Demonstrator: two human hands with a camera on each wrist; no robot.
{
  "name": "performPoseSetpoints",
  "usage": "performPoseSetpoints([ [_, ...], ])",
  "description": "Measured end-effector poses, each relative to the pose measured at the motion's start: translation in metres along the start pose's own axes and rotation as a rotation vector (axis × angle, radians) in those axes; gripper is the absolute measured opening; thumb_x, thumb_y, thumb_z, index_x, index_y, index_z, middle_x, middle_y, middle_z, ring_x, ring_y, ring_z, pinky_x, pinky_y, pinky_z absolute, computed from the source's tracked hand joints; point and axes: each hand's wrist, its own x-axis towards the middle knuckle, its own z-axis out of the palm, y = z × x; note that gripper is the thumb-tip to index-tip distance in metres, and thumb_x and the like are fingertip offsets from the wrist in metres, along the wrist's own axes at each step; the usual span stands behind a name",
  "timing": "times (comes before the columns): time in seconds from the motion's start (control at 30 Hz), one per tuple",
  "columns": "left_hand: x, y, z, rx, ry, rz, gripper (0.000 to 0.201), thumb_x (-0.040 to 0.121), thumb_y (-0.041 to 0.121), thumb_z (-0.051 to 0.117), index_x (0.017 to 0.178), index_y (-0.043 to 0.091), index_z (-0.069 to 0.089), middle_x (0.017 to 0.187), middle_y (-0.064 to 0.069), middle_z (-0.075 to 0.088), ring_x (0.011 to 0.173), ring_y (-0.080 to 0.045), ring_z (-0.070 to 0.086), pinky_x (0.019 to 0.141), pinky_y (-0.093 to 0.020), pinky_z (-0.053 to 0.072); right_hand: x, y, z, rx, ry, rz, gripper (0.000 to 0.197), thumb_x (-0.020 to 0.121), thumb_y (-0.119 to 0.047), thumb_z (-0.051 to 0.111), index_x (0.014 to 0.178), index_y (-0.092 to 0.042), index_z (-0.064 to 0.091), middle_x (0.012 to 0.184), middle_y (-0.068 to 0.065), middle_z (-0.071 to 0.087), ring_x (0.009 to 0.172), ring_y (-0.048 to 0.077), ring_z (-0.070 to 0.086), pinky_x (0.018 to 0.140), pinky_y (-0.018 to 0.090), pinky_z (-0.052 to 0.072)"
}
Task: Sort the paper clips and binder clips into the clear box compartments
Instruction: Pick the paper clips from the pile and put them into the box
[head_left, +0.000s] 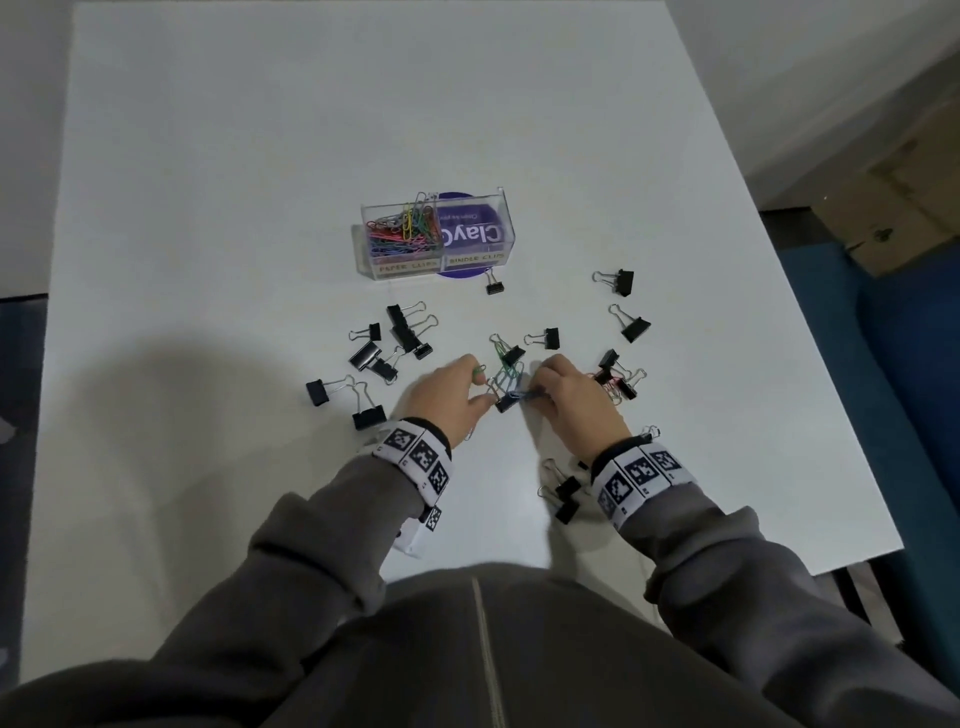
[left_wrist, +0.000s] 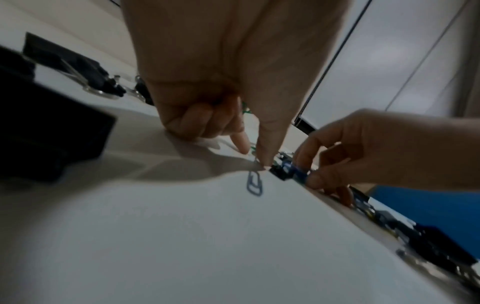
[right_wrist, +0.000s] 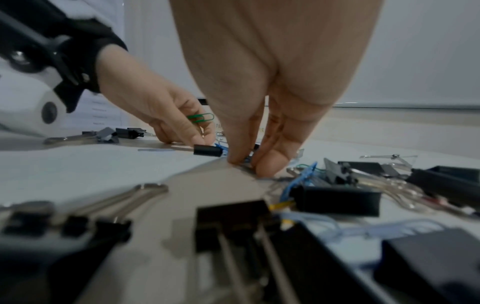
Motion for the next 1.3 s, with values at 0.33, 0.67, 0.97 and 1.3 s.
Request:
performPoseSetpoints([
  [0.33, 0.011, 0.013, 0.000, 0.098, -0.034, 0.069, 0.013, 0.092, 0.032, 0.049, 0.098, 0.022, 0.054, 0.092, -0.003, 0.067, 0.077, -0.022, 0.056, 0.067, -0.031, 0.041, 0.003, 0.001, -0.010, -0.081, -0.100, -0.017, 0.019, 0.088, -0.014, 0.058, 0.105, -0.007, 0.061, 0.104, 0.011, 0.057, 0.098, 0.030, 0.057, 0.074, 0.039, 0.048],
  [0.67, 0.020, -0.007, -0.071, 0.229, 0.123, 0.112, 0.015, 0.096, 0.020, 0.039, 0.098, 0.008, 0.049, 0.095, -0.009, 0.058, 0.082, -0.027, 0.054, 0.070, -0.040, 0.045, 0.010, -0.003, -0.011, -0.101, -0.198, 0.012, 0.020, 0.090, -0.009, 0.052, 0.109, -0.006, 0.056, 0.111, 0.011, 0.056, 0.109, 0.028, 0.048, 0.086, 0.037, 0.046],
  [0.97, 0.080, -0.034, -0.138, 0.388, 0.319, 0.106, 0.025, 0.090, 0.032, 0.052, 0.106, 0.013, 0.055, 0.116, -0.008, 0.053, 0.110, -0.029, 0.042, 0.093, -0.041, 0.035, 0.018, -0.006, -0.015, -0.209, -0.252, -0.035, 0.023, 0.088, -0.001, 0.046, 0.109, -0.009, 0.052, 0.111, 0.007, 0.058, 0.109, 0.024, 0.048, 0.081, 0.031, 0.043],
  [1.3, 0.130, -0.022, -0.142, 0.180, 0.320, 0.042, 0.031, 0.099, 0.027, 0.033, 0.121, 0.020, 0.054, 0.114, -0.006, 0.065, 0.111, -0.028, 0.050, 0.098, -0.041, 0.028, 0.031, -0.001, -0.025, -0.097, -0.329, -0.005, 0.011, 0.089, -0.008, 0.053, 0.099, -0.005, 0.056, 0.102, 0.012, 0.062, 0.097, 0.030, 0.058, 0.079, 0.037, 0.045],
])
